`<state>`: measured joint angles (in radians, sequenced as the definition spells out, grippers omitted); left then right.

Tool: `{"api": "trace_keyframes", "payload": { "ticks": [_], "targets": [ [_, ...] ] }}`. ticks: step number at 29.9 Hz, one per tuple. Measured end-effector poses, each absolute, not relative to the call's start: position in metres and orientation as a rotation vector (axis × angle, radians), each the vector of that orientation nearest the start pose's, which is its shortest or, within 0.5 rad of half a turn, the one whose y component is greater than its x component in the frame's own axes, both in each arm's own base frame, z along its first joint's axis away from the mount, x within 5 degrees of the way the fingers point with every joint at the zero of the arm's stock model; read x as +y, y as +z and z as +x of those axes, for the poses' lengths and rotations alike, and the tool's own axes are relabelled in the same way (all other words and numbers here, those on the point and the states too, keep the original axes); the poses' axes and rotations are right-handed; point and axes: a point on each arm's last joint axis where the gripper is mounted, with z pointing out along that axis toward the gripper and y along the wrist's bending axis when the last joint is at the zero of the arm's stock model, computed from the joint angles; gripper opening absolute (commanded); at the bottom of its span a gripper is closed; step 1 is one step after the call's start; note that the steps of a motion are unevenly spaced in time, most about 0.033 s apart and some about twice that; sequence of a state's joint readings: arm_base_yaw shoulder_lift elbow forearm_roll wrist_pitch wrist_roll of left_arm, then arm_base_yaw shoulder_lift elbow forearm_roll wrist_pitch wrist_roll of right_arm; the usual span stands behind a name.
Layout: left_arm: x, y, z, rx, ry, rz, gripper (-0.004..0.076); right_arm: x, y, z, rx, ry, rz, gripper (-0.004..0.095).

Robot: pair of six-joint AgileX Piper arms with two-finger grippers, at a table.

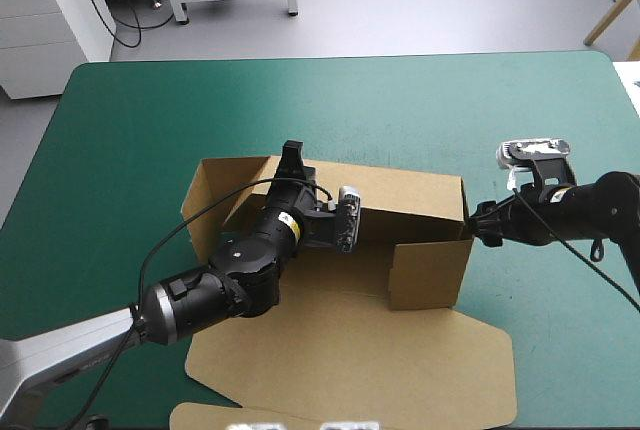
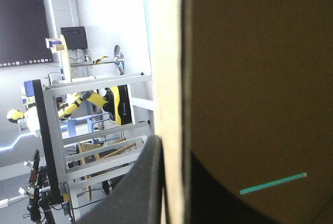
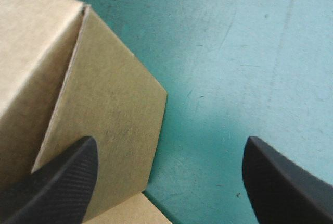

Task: Fold the box

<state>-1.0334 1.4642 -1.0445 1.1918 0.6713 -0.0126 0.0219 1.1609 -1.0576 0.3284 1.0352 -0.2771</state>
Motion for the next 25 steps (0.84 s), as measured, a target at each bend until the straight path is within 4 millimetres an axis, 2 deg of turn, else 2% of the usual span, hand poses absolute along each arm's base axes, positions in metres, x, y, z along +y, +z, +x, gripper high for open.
{"api": "trace_keyframes", "payload": {
  "ticks": [12,18,25],
  "targets": [
    [-0.242,0.304,0.205,1.332,0.704,1.676,-0.0008,0.034,0.323,0.188,2.45,0.358,-0.375,0.0711],
    [-0.242,0.304,0.205,1.331,0.704,1.677,-0.0008,0.038,0.311,0.183,2.446,0.397,-0.444,0.0711],
    [-0.242,0.304,0.205,1.329,0.703,1.677,-0.0008,0.041,0.31,0.18,2.432,0.424,-0.528,0.0711]
  ]
}}
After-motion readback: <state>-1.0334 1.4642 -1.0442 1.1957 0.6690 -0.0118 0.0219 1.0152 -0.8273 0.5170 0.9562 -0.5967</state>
